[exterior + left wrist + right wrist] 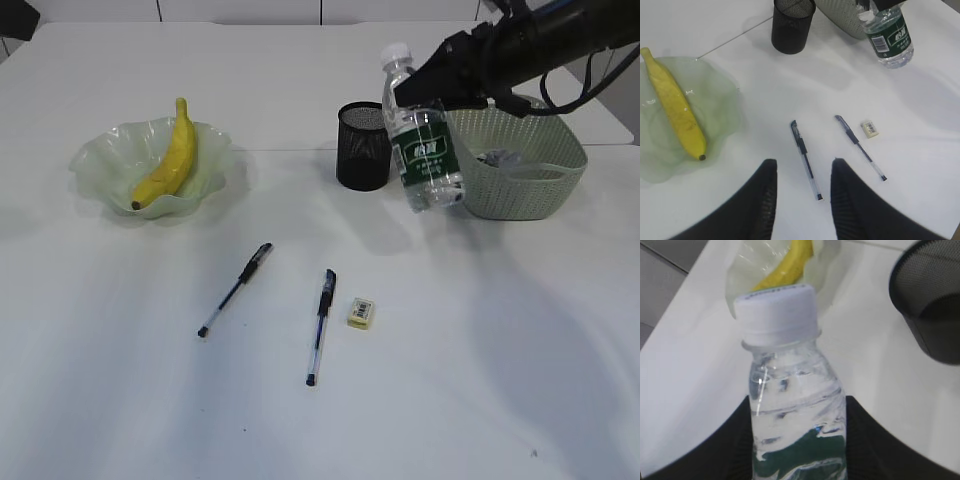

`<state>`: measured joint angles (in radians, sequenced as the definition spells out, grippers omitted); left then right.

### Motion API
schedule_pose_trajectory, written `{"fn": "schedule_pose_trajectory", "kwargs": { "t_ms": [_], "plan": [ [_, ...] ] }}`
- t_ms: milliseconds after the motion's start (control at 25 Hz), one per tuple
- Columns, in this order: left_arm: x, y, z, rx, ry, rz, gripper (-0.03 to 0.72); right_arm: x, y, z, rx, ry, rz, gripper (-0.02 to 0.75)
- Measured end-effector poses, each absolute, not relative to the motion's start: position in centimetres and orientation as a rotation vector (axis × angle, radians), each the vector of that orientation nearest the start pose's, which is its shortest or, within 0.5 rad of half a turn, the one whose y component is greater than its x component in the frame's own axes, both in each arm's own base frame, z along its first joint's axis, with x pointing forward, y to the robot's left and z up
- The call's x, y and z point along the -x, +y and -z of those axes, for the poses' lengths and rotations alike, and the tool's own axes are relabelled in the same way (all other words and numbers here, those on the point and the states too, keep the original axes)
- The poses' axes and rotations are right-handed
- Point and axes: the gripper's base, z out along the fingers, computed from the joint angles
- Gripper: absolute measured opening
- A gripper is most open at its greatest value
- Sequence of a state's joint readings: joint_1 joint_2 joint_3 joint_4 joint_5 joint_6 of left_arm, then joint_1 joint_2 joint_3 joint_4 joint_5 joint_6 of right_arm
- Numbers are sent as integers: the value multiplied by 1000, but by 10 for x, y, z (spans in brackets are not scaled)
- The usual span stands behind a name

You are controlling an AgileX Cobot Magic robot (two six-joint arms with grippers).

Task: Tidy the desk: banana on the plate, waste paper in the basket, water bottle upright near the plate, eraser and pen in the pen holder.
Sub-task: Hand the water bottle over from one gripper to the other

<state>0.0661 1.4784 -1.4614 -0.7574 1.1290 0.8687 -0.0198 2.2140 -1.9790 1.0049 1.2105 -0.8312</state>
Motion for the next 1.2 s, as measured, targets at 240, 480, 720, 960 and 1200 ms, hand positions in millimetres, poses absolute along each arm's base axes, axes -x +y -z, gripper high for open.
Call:
{"fn": "schedule_pose_trajectory", "kwargs": {
  "t_ms": [240,480,720,960,1200],
  "plan": [
    [-307,-37,-391,-730,2180,564,251,-482,69,-287,720,2037,-1071,337],
    [-308,-37,-392,-722,2172,578,251,-484,71,-303,801,1908,-1029,336],
    [-308,-41,-395,-697,2142,637,251,-484,74,-317,738,1811,-1115,336],
    [-310,-45,-403,-624,2068,728,237,-485,75,-328,668,1715,-1205,336],
    [-313,-50,-416,-617,1912,781,235,-485,76,-332,696,1641,-1186,336]
  ]
}}
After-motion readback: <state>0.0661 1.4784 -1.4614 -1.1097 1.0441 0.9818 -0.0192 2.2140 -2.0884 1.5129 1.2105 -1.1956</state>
